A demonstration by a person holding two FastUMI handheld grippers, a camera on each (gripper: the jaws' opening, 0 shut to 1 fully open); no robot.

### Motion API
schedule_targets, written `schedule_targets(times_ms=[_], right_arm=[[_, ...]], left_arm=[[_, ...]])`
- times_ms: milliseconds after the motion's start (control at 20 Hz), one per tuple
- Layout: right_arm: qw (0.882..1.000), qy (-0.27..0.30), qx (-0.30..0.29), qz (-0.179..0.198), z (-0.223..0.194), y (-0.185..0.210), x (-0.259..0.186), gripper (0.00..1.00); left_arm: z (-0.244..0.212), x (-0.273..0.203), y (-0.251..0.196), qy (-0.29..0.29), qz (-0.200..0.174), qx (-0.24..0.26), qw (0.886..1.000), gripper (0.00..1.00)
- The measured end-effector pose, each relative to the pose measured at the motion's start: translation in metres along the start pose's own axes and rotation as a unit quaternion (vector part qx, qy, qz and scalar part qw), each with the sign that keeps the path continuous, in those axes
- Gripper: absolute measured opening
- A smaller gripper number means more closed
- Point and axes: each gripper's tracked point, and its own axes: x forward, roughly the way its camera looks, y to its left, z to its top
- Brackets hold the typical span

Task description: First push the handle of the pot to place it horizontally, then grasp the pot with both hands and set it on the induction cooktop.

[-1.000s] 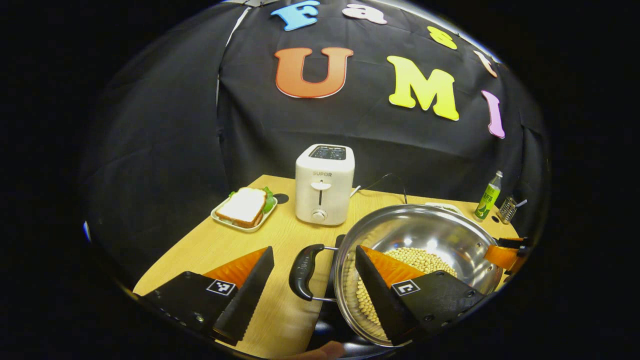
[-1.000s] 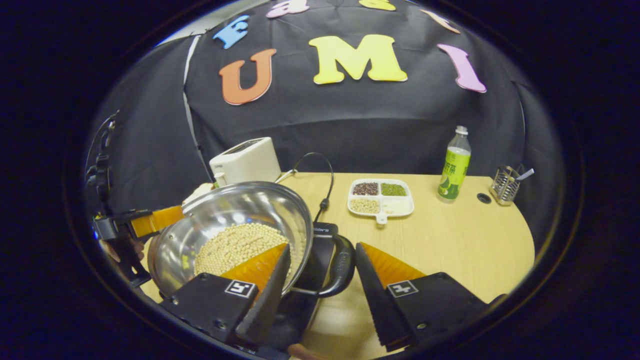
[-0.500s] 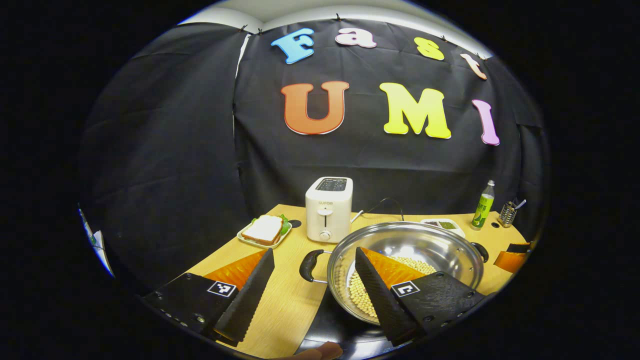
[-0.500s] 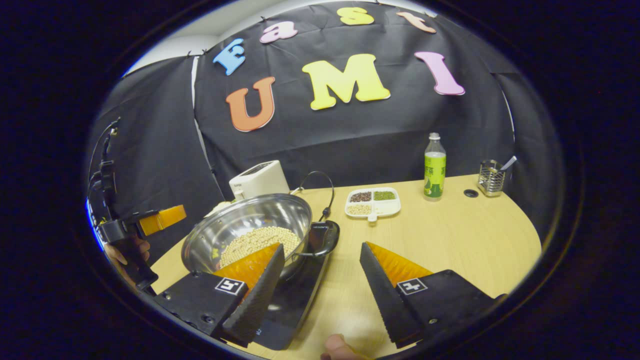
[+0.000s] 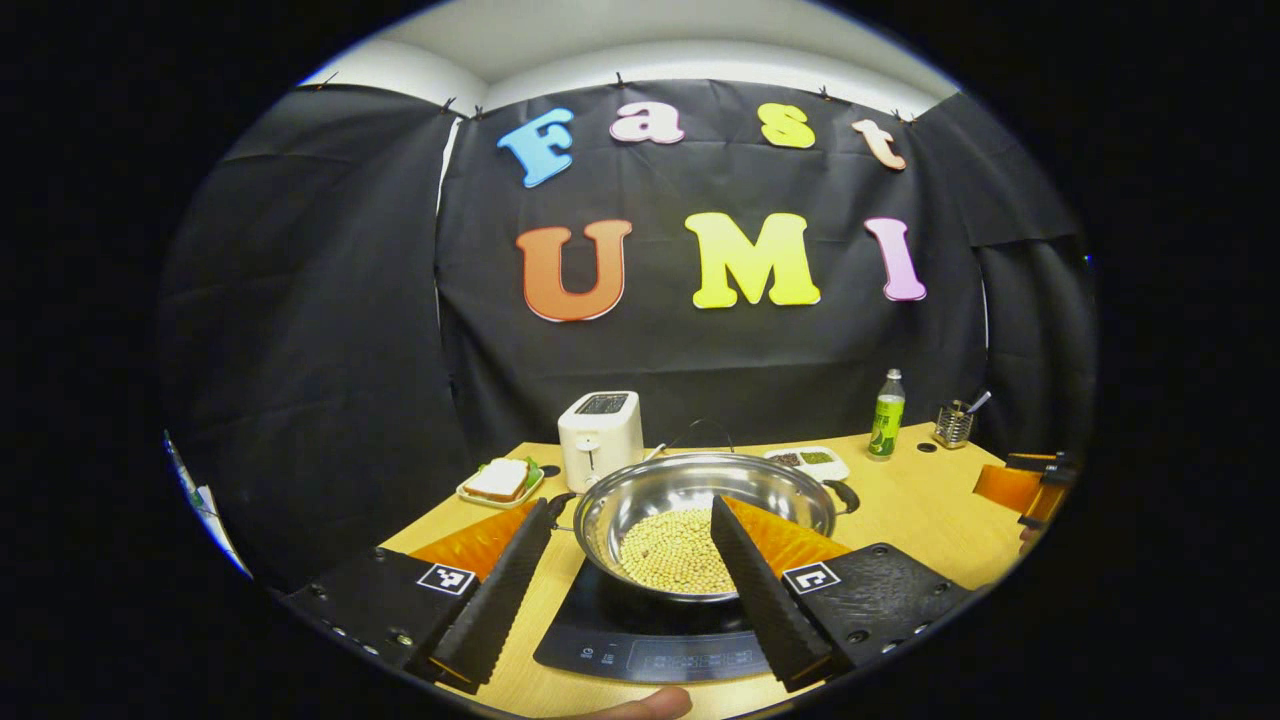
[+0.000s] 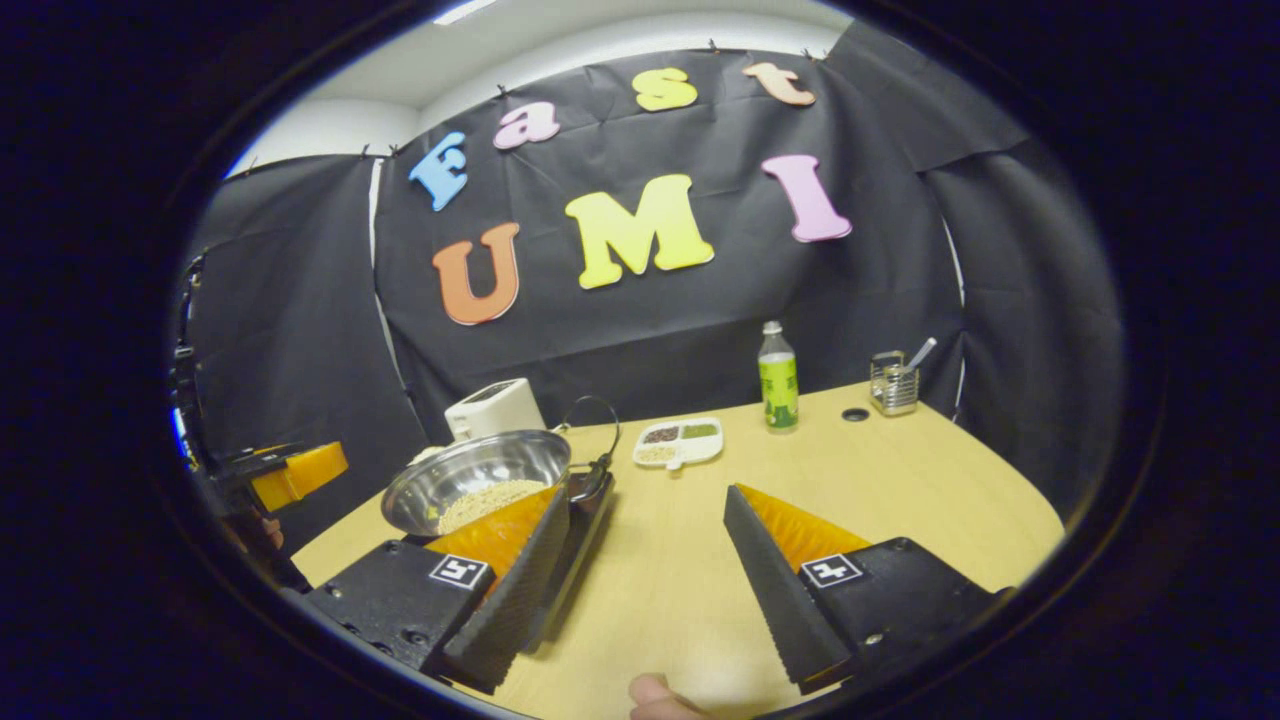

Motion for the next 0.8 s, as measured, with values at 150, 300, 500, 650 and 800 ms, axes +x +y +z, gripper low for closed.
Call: schedule_targets(times_ms=[150,300,500,650,800], right_arm=[[0.999,-0.02,-0.01,-0.029,0.024,-0.028,-0.031,0.96],[0.998,-0.044,-0.012,-0.042,0.048,-0.047,-0.06,0.99],[0.996,-0.064,-0.014,-0.06,0.073,-0.067,-0.095,0.96],[0.994,-0.089,-0.019,-0.065,0.093,-0.075,-0.122,0.96],[0.989,-0.117,-0.041,-0.083,0.11,-0.083,-0.149,0.95]], left_arm=[[0.01,-0.022,-0.032,-0.006,-0.026,-0.014,1.0,0.96],[0.027,-0.039,-0.049,-0.022,-0.035,-0.011,0.999,0.96],[0.052,-0.062,-0.067,-0.051,-0.049,-0.013,0.997,0.96],[0.068,-0.078,-0.072,-0.065,-0.048,-0.018,0.997,0.96],[0.083,-0.093,-0.08,-0.079,-0.059,-0.024,0.995,0.95]])
